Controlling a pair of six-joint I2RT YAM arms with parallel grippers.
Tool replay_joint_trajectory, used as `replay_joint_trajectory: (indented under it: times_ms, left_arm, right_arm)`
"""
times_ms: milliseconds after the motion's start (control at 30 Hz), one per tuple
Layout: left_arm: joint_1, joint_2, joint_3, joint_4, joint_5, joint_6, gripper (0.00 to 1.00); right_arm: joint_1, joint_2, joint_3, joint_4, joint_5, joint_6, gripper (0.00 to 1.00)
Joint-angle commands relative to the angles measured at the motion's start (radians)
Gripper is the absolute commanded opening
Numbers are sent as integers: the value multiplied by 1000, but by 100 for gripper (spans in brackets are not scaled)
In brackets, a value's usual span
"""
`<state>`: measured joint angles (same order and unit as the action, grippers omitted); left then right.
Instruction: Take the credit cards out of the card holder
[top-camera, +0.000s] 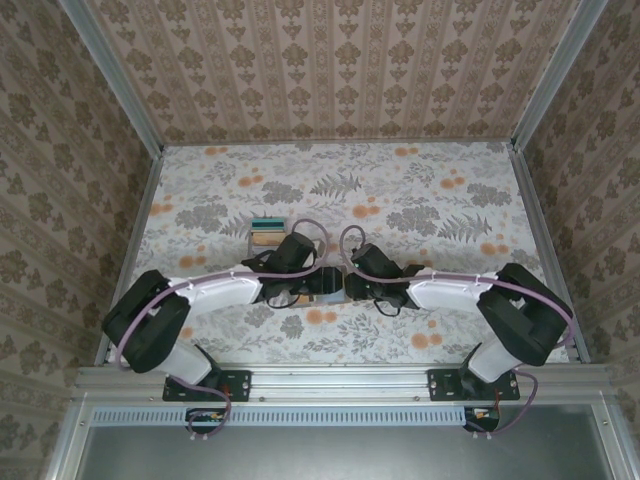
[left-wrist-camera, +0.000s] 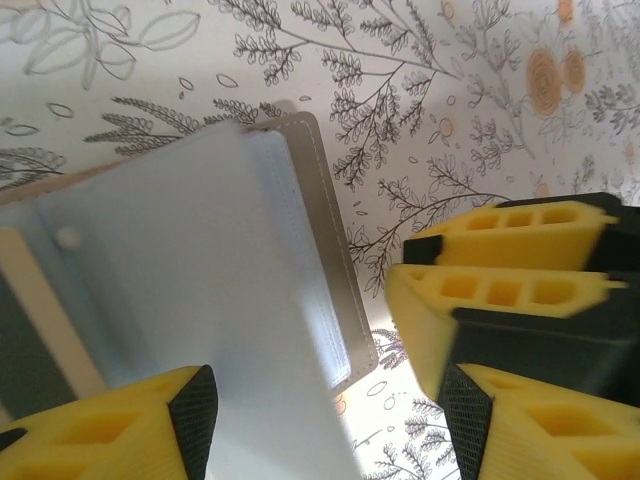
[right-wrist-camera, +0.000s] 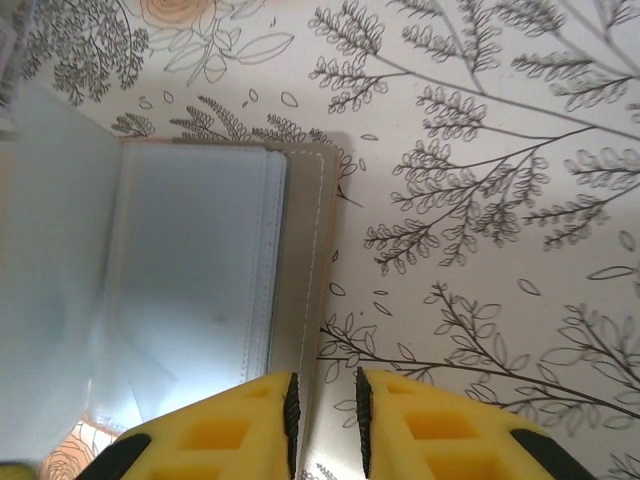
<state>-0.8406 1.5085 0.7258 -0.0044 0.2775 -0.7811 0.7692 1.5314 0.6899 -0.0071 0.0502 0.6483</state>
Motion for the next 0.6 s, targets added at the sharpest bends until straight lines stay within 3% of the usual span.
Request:
replay_joint_trajectory:
  times_ms: [0,267,567]
  left_arm:
    - [-17,49,33,36,28,3,63]
    - [11,7,15,-15,-5,7,56]
    - [180,-160,-132,-96,-6,42,40]
  right_arm:
    - [-12,-45,-24,-18,39,27,27]
    - [-15,-63,-17,-15,15,29,28]
    - [1,-17,38,90,-130,69,28]
